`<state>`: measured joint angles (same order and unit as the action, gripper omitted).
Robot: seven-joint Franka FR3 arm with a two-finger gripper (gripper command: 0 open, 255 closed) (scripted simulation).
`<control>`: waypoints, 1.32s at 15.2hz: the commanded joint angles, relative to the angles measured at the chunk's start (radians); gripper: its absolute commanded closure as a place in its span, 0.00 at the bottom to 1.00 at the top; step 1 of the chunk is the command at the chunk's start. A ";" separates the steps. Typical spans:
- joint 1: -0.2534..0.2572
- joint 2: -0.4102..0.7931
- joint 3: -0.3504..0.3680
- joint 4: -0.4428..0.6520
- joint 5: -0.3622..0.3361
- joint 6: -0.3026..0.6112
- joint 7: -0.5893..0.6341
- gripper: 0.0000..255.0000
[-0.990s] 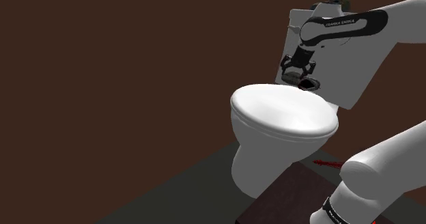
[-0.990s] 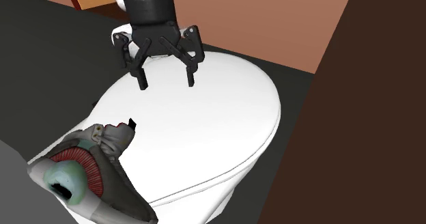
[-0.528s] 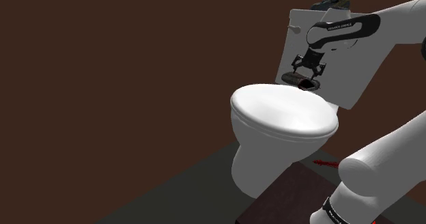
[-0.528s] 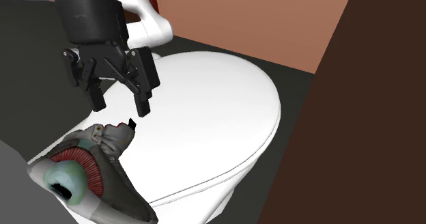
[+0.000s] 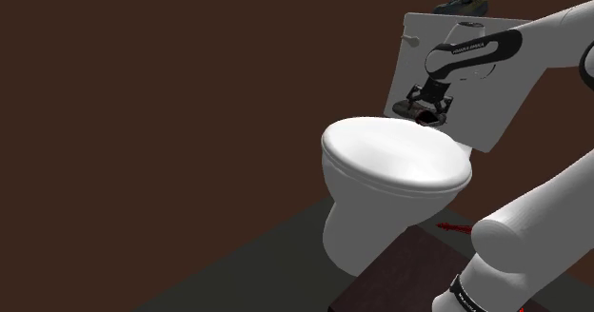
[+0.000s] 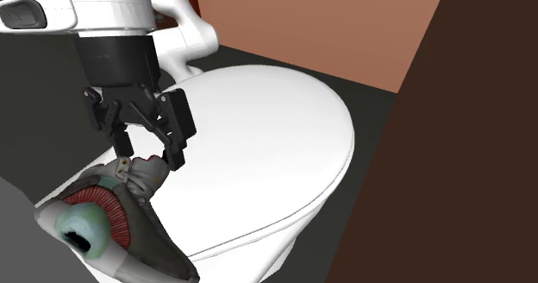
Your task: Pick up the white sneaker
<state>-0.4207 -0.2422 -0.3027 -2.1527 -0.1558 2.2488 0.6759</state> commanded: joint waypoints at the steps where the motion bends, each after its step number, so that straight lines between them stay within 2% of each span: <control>1: 0.000 0.003 0.000 -0.013 -0.001 0.017 0.003 0.00; 2: 0.000 0.004 0.000 -0.013 -0.001 0.017 0.003 0.00; 3: 0.000 0.005 0.000 -0.012 0.000 0.017 0.002 1.00; 12: 0.000 0.004 0.000 -0.013 -0.001 0.017 0.003 1.00; 20: 0.004 -0.010 0.006 0.081 0.004 -0.091 -0.004 1.00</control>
<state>-0.4184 -0.2507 -0.2985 -2.0899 -0.1521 2.1771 0.6714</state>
